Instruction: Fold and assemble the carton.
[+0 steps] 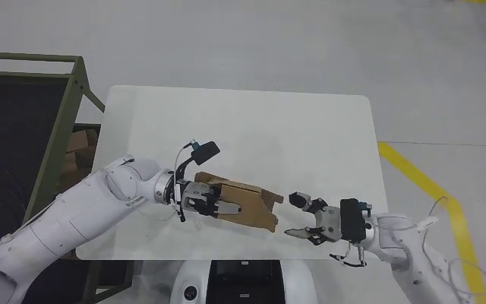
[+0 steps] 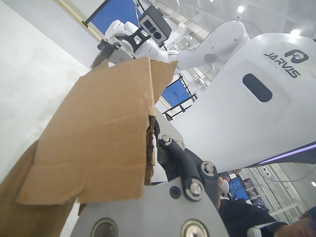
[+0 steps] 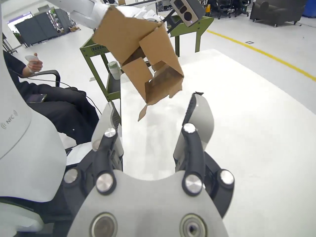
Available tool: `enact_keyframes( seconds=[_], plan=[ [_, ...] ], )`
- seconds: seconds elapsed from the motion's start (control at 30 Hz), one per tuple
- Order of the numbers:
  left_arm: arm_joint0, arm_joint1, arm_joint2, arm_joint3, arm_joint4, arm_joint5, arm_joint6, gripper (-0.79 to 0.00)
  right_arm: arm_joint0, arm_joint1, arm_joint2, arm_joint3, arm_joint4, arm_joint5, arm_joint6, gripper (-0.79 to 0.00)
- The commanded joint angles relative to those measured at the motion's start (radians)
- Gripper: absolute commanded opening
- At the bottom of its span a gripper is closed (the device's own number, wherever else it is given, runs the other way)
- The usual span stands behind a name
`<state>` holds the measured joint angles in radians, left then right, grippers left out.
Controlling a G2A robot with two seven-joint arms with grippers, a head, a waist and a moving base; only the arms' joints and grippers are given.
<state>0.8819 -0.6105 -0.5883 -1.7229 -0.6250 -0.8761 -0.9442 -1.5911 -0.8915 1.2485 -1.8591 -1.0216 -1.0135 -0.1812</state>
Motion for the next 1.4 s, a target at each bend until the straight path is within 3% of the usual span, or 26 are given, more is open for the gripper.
enact_keyframes(
  seconds=[0.0,0.13,0.23,0.47,0.6,0.77,1.17,1.37],
  plan=[
    [-0.001,0.002,0.002,0.001,0.000,-0.002,0.003,-0.785,0.023,0.002,-0.034,0.015,0.088,0.001,0.040,-0.308],
    [-0.003,0.005,0.005,0.000,0.003,-0.007,0.007,-0.785,0.081,0.018,-0.130,0.043,0.268,0.001,0.178,-0.243],
    [-0.004,0.007,0.008,0.000,0.004,-0.011,0.011,-0.785,0.152,0.036,-0.212,0.057,0.442,0.001,0.300,-0.237],
    [-0.010,0.011,0.013,0.002,0.004,-0.017,0.017,-0.785,0.283,0.073,-0.357,0.096,0.784,0.001,0.569,0.000],
    [-0.013,0.014,0.015,0.006,0.007,-0.021,0.021,-0.785,0.336,0.085,-0.401,0.107,0.922,0.001,0.686,0.000],
    [-0.013,0.018,0.009,0.017,0.017,-0.027,0.027,-0.785,0.347,0.094,-0.397,0.119,1.009,0.001,0.728,0.000],
    [0.009,0.034,-0.017,0.024,0.037,-0.046,0.047,-0.785,0.347,0.094,-0.397,0.119,1.009,0.001,0.728,0.000],
    [0.028,0.043,-0.031,0.021,0.056,-0.063,0.063,-0.785,0.352,0.088,-0.439,0.107,1.097,0.085,0.780,0.000]
  ],
)
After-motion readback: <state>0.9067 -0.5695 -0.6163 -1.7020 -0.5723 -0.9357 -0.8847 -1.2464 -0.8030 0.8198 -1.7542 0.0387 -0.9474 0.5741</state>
